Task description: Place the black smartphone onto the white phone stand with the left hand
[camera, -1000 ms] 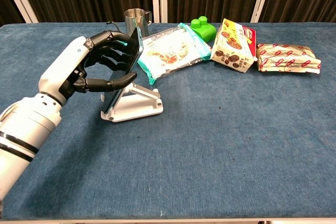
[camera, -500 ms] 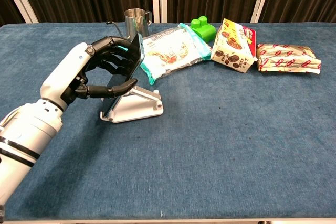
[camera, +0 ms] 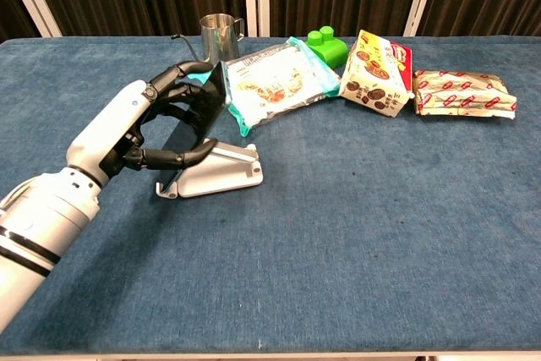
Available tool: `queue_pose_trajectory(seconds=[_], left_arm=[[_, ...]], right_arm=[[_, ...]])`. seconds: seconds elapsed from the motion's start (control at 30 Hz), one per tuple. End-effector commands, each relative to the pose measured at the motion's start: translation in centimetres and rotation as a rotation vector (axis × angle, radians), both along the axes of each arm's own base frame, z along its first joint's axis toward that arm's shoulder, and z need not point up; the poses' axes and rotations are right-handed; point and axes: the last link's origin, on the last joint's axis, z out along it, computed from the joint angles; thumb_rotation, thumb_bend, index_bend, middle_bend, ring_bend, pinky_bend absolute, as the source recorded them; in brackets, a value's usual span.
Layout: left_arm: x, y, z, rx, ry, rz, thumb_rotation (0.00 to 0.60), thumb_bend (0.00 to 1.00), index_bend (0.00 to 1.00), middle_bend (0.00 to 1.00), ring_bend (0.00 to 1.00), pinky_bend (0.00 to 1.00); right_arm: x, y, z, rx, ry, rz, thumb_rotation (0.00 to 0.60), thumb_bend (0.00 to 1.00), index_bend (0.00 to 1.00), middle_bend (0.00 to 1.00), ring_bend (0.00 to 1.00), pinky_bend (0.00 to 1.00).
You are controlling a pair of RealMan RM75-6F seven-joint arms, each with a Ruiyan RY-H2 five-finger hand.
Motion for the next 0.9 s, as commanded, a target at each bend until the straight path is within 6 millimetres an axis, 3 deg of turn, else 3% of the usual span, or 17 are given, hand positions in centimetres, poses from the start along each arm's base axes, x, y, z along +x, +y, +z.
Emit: queue_pose_trajectory(seconds=[0.03,0.2,0.33,0.43,0.63,0.9], left_arm=[[0.0,0.0,0.0,-0.003,0.006,-0.003,0.569,0.28,0.08,0.24,0.17,0.25],[-0.2,-0.2,0.2,-0.007,0.026,-0.019,0.545,0.28,0.04,0.17,0.10,0.21],[-0.6,-0.4,0.7,-0.017,0.074,-0.037,0.477,0.26,0.00,0.07,0.01,0.14],[-1.0,-0.6,1.7,-0.016,0.111,-0.059,0.430,0.25,0.00,0.05,0.00,0.11],[-3.3,-0.6,6.8,0.023,0.261,-0.071,0.406,0.24,0.00,0.03,0.00,0.07],[-8.8,0.6,16.8,0.183,0.568,0.139,0.425,0.23,0.03,0.11,0.02,0.07]], right_arm=[[0.0,0.0,0.0,-0.002,-0.001,0.002,0.600,0.10,0.00,0.03,0.00,0.05],[0.0,0.1,0.1,-0.006,-0.003,0.007,0.600,0.10,0.00,0.03,0.00,0.05],[0.0,0.1,0.1,-0.008,-0.005,0.009,0.600,0.10,0.00,0.03,0.00,0.05],[0.0,0.2,0.2,-0.011,-0.006,0.009,0.600,0.10,0.00,0.03,0.00,0.05],[-0.1,0.4,0.7,-0.018,-0.007,0.009,0.600,0.10,0.00,0.03,0.00,0.05],[-0.9,0.4,1.1,-0.009,-0.045,-0.005,0.600,0.10,0.00,0.03,0.00,0.08]])
